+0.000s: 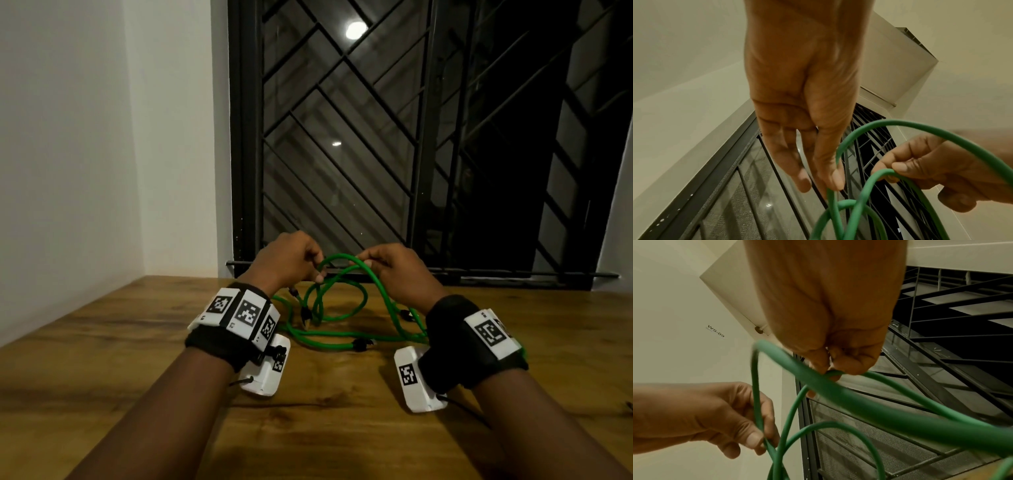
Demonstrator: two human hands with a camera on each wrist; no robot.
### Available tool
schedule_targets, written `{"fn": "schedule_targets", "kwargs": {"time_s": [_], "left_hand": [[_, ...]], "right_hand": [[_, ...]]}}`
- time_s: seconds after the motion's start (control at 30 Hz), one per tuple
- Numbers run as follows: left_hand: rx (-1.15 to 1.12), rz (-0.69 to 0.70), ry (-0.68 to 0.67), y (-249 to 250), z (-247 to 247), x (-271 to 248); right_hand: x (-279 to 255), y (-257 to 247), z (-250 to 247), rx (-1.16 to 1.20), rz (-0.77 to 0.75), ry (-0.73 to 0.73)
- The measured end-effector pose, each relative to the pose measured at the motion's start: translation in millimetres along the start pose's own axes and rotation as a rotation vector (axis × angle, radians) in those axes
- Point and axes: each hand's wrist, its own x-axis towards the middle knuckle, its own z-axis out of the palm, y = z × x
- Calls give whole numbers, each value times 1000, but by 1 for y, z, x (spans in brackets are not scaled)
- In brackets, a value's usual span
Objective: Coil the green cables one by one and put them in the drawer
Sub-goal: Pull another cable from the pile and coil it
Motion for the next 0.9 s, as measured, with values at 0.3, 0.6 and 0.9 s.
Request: {"fn": "schedule_targets", "kwargs": {"time_s": [0.3, 0.6, 0.9], "left_hand": [[-98, 123, -269, 2, 10, -2], [96, 51, -31, -10, 11, 4], [-74, 140, 275, 0, 7, 3]], "right_hand": [[-1, 0, 0, 46, 23, 34], [-6, -7, -7, 36, 73, 151], [-10, -14, -1, 77, 164, -275]]}}
